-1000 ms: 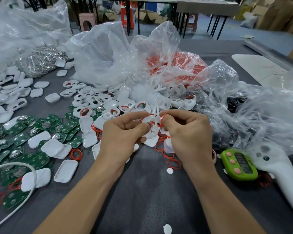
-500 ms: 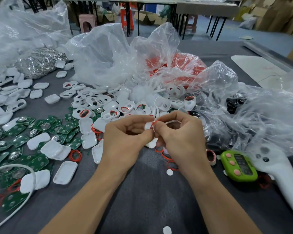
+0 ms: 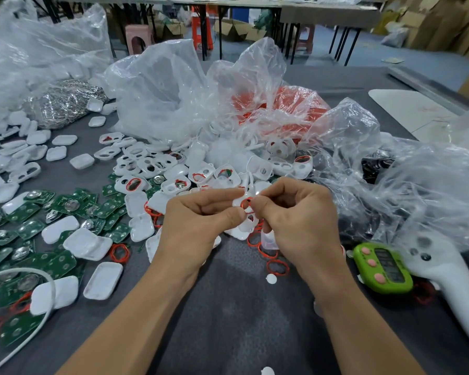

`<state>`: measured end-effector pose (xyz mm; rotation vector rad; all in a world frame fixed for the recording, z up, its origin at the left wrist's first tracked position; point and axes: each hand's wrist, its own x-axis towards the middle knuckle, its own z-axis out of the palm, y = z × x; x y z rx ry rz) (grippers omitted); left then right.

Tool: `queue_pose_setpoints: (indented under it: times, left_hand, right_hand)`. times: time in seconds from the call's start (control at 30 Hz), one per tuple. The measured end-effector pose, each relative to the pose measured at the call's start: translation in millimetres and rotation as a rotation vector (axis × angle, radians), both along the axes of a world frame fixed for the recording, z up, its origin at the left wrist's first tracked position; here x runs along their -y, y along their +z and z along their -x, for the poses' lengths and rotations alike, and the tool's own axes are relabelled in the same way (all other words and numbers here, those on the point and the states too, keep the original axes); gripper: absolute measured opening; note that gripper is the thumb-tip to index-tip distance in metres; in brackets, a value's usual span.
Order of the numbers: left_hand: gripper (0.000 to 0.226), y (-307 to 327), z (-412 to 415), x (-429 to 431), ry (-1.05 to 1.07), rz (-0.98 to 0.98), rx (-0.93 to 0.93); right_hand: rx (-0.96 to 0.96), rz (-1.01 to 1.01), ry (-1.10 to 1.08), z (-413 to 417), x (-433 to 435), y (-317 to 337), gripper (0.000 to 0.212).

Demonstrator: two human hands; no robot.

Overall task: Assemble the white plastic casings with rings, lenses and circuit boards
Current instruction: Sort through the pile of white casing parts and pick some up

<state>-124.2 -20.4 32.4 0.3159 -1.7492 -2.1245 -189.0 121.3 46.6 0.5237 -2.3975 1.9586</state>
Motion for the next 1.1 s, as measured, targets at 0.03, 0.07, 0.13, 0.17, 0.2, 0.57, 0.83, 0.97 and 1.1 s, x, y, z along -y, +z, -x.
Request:
queue_pose_setpoints:
  times: [0.03,0.07,0.13,0.17,0.2,0.57,0.83,0.97,1.1]
  left_hand:
    - [0.034,0,0,1,-0.003,0.002,0.009]
    - [0.033,-1,-1,2,-0.008,0.003,0.018]
    - [0.032,-1,-2,3,-0.023,-0.003,0.036]
    - [0.032,-1,-2,3,-0.030,-0.012,0.042]
    - [0.031,-1,-3,4,-0.037,-0.021,0.045]
    - [0.036,-2,0,-4,0.031,-0.039,0.033]
    - [0.039,-3,-1,-2,0.019,0.024,-0.001]
    - [0.033,-5,1,0,-0.013,-0.033,-0.034]
    - [0.033,-7,1,6,-0.161,-0.255,0.002]
  right_hand:
    - [-0.011,-0.005,0.010,-1,-1,1,0.024]
    - [-0.021,-0.008,0.022,-2,-1,1,0.023]
    - [-0.043,-0.023,0.038,-2,-1,2,0.021]
    - [-0.056,-0.033,0.043,-2,-1,3,0.021]
    - [-0.069,-0.044,0.045,-3,-1,3,0.020]
    - [-0.205,-0.114,0.016,-4,0,-2,0.019]
    - [-0.009,-0.064,0.083,-2,-5,2,0.021]
    - [0.033,0.035,0.061,-2,-6,1,0.017]
    - [0.053,0.089,0.099,-1,-3,1,0.015]
